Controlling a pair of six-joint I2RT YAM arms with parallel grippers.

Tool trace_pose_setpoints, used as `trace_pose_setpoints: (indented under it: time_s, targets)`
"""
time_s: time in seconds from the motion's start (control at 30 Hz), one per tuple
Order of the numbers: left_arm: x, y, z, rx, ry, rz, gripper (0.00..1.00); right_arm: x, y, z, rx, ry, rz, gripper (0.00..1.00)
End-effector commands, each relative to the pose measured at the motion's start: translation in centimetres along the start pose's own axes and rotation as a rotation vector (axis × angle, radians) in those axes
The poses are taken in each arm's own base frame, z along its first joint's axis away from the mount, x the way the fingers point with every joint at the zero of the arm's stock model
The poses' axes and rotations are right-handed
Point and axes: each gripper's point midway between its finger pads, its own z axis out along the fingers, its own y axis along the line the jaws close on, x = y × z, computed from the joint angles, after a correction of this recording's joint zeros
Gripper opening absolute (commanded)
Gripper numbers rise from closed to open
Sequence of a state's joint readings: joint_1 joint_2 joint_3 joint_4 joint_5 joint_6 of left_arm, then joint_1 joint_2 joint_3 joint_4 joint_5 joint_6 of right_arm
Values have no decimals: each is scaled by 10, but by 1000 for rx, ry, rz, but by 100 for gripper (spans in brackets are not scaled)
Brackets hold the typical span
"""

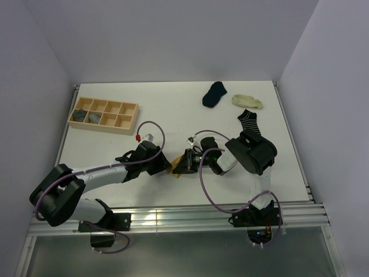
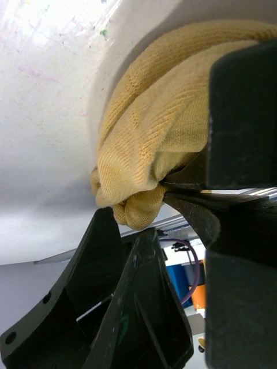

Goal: Roll the socks
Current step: Roll the sock at the center of the board.

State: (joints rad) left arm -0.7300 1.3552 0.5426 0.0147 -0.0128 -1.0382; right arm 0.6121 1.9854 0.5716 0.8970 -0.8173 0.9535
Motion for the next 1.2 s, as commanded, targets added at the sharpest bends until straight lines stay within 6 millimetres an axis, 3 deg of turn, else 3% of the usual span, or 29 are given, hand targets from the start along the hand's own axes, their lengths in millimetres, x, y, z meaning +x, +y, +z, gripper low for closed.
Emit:
trace_pose_setpoints:
  time_s: [0.0, 0.37, 0.5, 0.63, 0.77, 0.87, 0.93, 0.97, 1.0, 1.07, 1.1, 1.17]
  targets:
    - [2, -10, 4, 50, 15, 46, 52, 5, -33, 0, 116, -6, 56, 1]
    - [10, 5, 14, -24, 57, 79, 45, 2, -32, 0, 121, -13, 43, 2]
    - [14, 17, 21, -89, 87, 88, 37, -2, -33, -2, 148, -23, 9, 3]
    - [16, 18, 28, -125, 111, 86, 20, -11, -23, -5, 160, -47, -47, 5]
    - [20, 24, 32, -177, 145, 81, 0, -17, -17, -12, 211, -59, -123, 19]
    - [15, 26, 32, -232, 148, 94, 0, -29, -4, -24, 266, -108, -214, 32]
    - [9, 21, 29, -257, 153, 102, 0, -30, 2, -29, 315, -132, -280, 35]
    - [8, 21, 29, -271, 158, 107, 0, -36, -4, -37, 396, -175, -331, 39]
    - [6, 20, 28, -280, 160, 110, 0, -42, 9, -43, 406, -218, -384, 40]
    - [3, 16, 27, -313, 175, 118, 0, -47, 12, -51, 515, -281, -490, 41]
    - [3, 16, 27, -325, 185, 124, 1, -51, 23, -55, 530, -325, -538, 41]
    - [0, 13, 27, -346, 201, 130, 0, -40, 32, -49, 542, -325, -633, 42]
